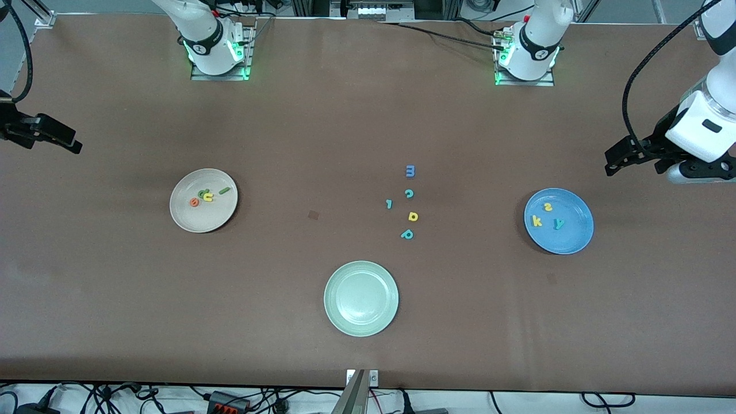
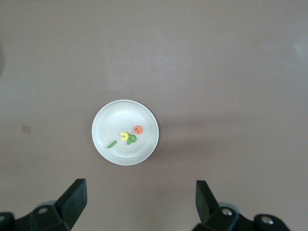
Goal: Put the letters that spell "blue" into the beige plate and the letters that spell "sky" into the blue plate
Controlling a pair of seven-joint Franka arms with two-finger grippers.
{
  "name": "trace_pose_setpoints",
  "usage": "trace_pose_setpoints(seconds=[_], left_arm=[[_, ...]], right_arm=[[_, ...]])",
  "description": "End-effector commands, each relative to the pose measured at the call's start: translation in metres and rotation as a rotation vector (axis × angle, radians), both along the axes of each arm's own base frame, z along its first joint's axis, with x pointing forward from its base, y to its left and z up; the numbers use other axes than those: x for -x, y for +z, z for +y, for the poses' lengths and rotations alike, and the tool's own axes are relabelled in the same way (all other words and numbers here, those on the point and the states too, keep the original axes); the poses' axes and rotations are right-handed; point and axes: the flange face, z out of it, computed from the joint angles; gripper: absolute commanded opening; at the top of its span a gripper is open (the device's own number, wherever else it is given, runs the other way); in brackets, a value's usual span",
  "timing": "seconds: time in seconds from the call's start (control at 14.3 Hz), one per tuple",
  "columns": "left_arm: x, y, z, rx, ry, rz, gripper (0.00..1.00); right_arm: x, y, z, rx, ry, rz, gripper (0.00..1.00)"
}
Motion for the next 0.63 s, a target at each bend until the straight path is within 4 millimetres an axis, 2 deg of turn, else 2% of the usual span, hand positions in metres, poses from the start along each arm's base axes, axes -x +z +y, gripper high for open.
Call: trace_pose_setpoints(seconds=[0.0,0.21,0.56], left_arm=[[-0.002,0.006,0.002,-0.010,-0.008,0.004,1.00],[-0.002,0.006,0.002,-0.010,-0.008,0.004,1.00],[-0.002,0.006,0.002,-0.010,-0.008,0.004,1.00]], right_arm=[[0.018,0.001,0.003,0.011,0.023,0.005,1.00],[0.014,0.010,0.004,0.014,0.026,-0.020,1.00],[0.020,0.011,0.005,0.017,0.045,0.008,1.00]])
